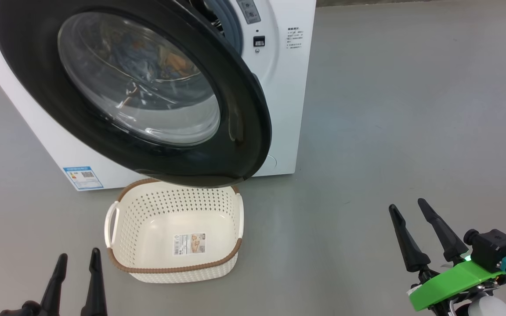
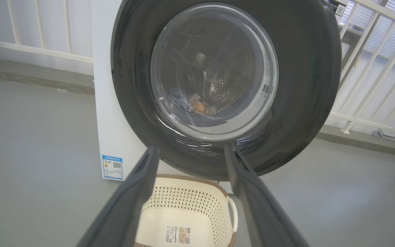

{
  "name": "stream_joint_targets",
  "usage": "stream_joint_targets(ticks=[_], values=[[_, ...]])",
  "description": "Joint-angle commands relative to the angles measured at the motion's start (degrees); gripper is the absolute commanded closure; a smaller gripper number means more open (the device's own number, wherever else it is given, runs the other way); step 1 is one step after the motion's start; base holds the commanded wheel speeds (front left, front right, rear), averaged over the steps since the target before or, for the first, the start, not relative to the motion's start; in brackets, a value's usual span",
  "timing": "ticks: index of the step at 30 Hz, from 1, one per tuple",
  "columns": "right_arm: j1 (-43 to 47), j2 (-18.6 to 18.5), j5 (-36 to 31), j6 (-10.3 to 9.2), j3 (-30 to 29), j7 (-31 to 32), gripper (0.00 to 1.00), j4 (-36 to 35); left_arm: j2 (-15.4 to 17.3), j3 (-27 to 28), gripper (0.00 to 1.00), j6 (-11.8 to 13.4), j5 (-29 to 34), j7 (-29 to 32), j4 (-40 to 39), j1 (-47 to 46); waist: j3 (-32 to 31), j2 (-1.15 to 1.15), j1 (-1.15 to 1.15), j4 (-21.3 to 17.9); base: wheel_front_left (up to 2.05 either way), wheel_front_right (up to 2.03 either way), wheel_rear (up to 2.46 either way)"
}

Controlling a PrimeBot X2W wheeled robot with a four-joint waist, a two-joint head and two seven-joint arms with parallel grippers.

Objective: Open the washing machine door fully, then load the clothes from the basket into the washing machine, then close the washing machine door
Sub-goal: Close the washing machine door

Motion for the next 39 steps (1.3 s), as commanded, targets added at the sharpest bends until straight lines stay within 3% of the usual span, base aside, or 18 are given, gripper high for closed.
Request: stream_joint_targets(ticks=[1, 7, 9, 10, 12, 13, 14, 21, 30, 33, 39], values=[[-0.2, -0.9, -0.4, 0.09, 1.2, -0.3, 0.00, -1.6, 0.4, 2.1, 0.00, -0.2, 0.7, -0.7, -1.8, -1.6, 0.1, 0.00, 0.00, 0.1, 0.00, 0.00, 0.00], [-0.6, -1.3, -0.5, 0.09, 1.7, -0.3, 0.03, -2.1, 0.2, 1.9, 0.00, -0.2, 0.7, -0.7, -2.4, -2.0, 0.7, 0.00, 0.00, 0.9, 0.00, 0.00, 0.00], [-1.1, -1.6, -0.5, 0.09, 1.9, -0.3, 0.31, -2.8, 0.2, 1.7, 0.00, -0.2, 0.7, -0.7, -2.6, -2.3, 1.2, 0.00, 0.00, 1.3, 0.00, 0.00, 0.00], [-1.3, -1.7, -0.6, 0.09, 2.0, -0.3, 0.52, -3.4, 0.2, 1.6, 0.00, -0.2, 0.7, -0.7, -2.7, -2.4, 1.5, 0.00, 0.00, 1.6, 0.00, 0.00, 0.00], [-1.7, -2.2, -0.9, 0.09, 2.1, -0.3, 0.74, -4.4, 0.2, 1.4, 0.00, -0.2, 0.6, -0.7, -2.8, -2.7, 1.9, 0.00, 0.00, 2.0, 0.00, 0.00, 0.00], [-1.9, -2.4, -1.0, 0.09, 2.0, -0.3, 0.91, -4.9, 0.1, 1.3, 0.00, -0.2, 0.5, -0.7, -2.9, -2.7, 2.0, 0.00, 0.00, 2.4, 0.00, 0.00, 0.00], [-2.1, -2.6, -1.1, 0.09, 1.9, -0.3, 1.00, -5.3, 0.1, 1.3, 0.00, -0.2, 0.5, -0.7, -2.9, -2.8, 2.2, 0.00, 0.00, 2.7, 0.00, 0.00, 0.00], [-4.9, -4.7, -1.1, 0.09, 3.2, -0.3, 1.00, -7.4, -0.1, 0.4, 0.00, -0.2, 0.4, -0.7, -3.4, -3.6, 3.7, 0.00, 0.00, 4.9, 0.00, 0.00, 0.00], [-14.5, -8.6, -1.0, 0.09, 10.4, -0.3, 1.00, -8.8, 0.7, -0.9, 0.00, -0.2, -0.6, -0.7, -3.6, -5.5, 6.8, 0.00, 0.00, 9.3, 0.00, 0.00, 0.00], [-17.0, -9.7, -0.6, 0.09, 13.8, -0.3, 1.00, -7.8, -0.8, -0.7, 0.00, -0.2, -7.5, -0.7, -4.9, -6.3, 7.8, 0.00, 0.00, 10.6, 0.00, 0.00, 0.00], [-23.0, -12.0, 0.3, 0.09, 18.9, -0.3, 1.00, -5.3, -0.6, -2.8, 0.00, -0.2, -9.6, -0.7, -7.7, -8.3, 10.7, 0.00, 0.00, 13.3, 0.00, 0.00, 0.00]])
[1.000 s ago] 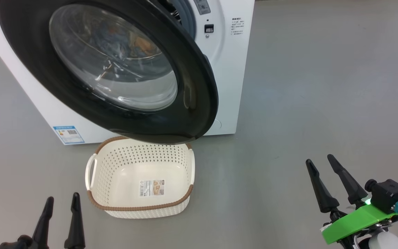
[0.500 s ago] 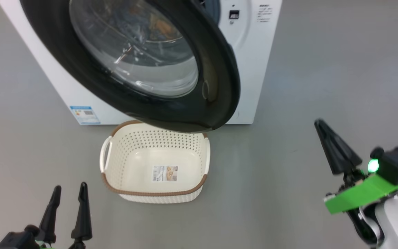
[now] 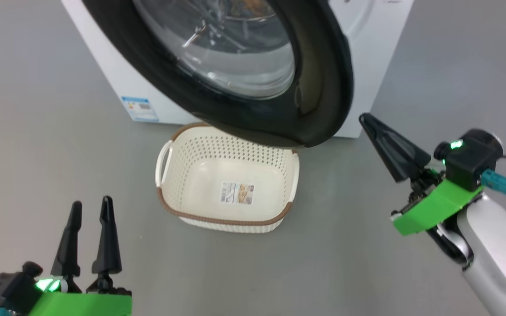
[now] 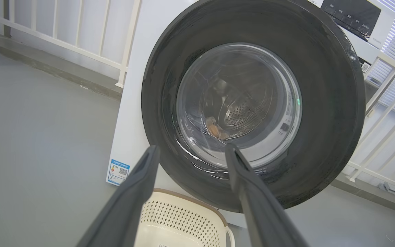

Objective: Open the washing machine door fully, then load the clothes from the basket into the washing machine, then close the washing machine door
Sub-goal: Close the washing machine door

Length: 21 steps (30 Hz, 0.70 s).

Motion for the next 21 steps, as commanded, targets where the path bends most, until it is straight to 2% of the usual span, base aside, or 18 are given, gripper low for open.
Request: stream_joint_targets(ticks=[1, 8, 21], values=[[-1.2, -0.8, 0.5, 0.09, 1.1, -0.3, 1.00, -0.8, 0.8, 1.6, 0.00, -0.2, -0.4, -0.5, -1.8, -2.1, 2.2, 0.00, 0.00, 2.0, 0.00, 0.00, 0.00], [-7.2, -2.3, 1.1, 0.09, 4.3, -0.3, 1.00, 2.7, 0.4, 0.9, 0.00, -0.2, -3.0, -0.5, -3.0, -3.9, 5.8, 0.00, 0.00, 4.2, 0.00, 0.00, 0.00], [-14.6, -4.9, 1.7, 0.09, 6.3, -0.3, 1.00, 6.2, 0.3, 0.5, 0.00, -0.2, -1.3, -0.5, -2.8, -6.4, 10.4, 0.00, 0.00, 5.8, 0.00, 0.00, 0.00]])
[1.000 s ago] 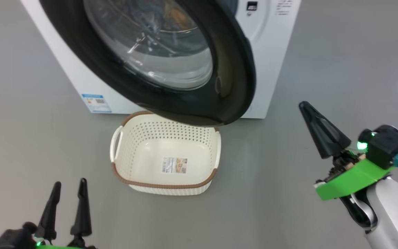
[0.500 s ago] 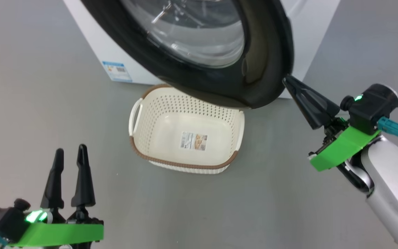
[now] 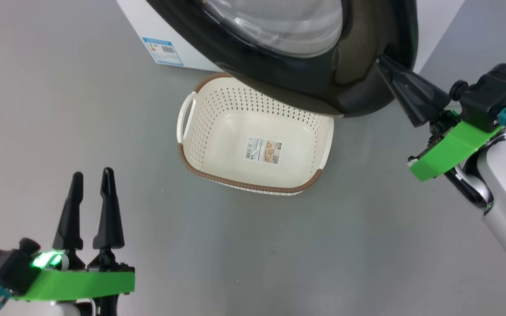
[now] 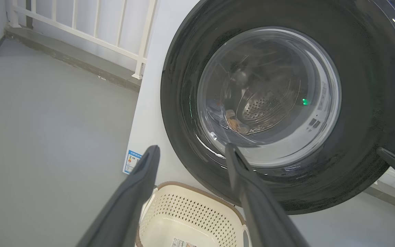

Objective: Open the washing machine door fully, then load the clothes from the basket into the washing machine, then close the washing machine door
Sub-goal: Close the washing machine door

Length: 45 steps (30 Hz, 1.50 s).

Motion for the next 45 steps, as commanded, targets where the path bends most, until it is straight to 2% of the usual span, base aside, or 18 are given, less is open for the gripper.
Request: stream_joint_targets(ticks=[1, 26, 39, 45], values=[[-0.7, -0.6, 0.3, 0.09, 0.5, -0.3, 1.00, -0.9, 0.7, 1.8, 0.00, -0.2, 0.7, -0.5, -1.2, -1.9, 1.2, 0.00, 0.00, 0.6, 0.00, 0.00, 0.00], [-15.0, -6.2, 0.8, 0.09, -2.6, -0.3, 1.00, 4.9, 0.2, 1.7, 0.00, -0.2, 1.5, -0.5, -2.1, -4.6, 10.1, 0.00, 0.00, 2.6, 0.00, 0.00, 0.00], [-27.7, -10.2, 3.2, 0.09, 3.2, 1.4, 1.00, 11.6, -0.2, 0.6, 0.00, -0.2, 1.1, -0.5, -1.7, -5.4, 13.1, 0.00, 0.00, 4.2, 0.00, 0.00, 0.00], [-32.1, -11.1, 5.6, 0.09, 2.4, 1.9, 1.00, 17.0, -0.2, -0.4, 0.00, -0.2, 0.4, -0.5, -1.2, -5.5, 12.7, 0.00, 0.00, 5.3, 0.00, 0.00, 0.00]])
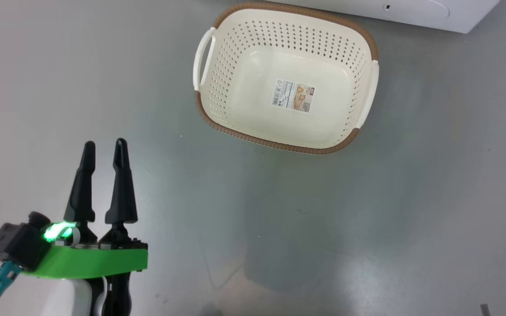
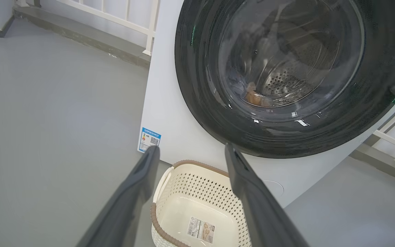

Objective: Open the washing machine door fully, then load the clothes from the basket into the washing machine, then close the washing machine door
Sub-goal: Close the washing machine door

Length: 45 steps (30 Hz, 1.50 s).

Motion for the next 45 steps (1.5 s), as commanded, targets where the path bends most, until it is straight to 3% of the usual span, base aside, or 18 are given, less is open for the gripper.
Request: stream_joint_targets(ticks=[1, 13, 25, 28, 45], values=[[-0.9, -1.3, 0.4, 0.00, -0.7, 0.3, 1.00, 0.8, 1.2, 1.8, 0.00, -0.2, -0.4, -0.5, -0.9, 0.1, -0.4, 0.00, 0.00, 0.4, 0.00, 0.00, 0.00], [-0.8, 0.7, 1.0, 0.00, -0.3, -0.5, 1.00, 6.4, 1.2, 2.2, 0.00, -0.2, -0.2, -0.5, 0.3, 0.8, -3.2, 0.00, 0.00, 0.2, 0.00, 0.00, 0.00], [8.6, 2.8, 2.4, 0.00, -0.3, -1.9, 0.99, 4.3, 1.2, 2.2, 0.00, -0.2, 2.4, -0.5, 1.6, 2.3, -9.9, 0.00, 0.00, -2.1, 0.00, 0.00, 0.00], [11.7, 3.5, 2.5, 0.00, -1.4, -1.9, 0.00, 2.5, 1.6, 2.4, 0.00, -0.2, 3.0, -0.5, 2.1, 2.9, -12.3, 0.00, 0.00, -3.4, 0.00, 0.00, 0.00], [34.8, 9.3, -0.5, 0.00, -14.4, -2.0, 0.00, -9.1, 4.9, 3.8, 0.00, -0.2, 5.0, -0.5, 4.2, 6.5, -24.0, 0.00, 0.00, -12.6, 0.00, 0.00, 0.00]])
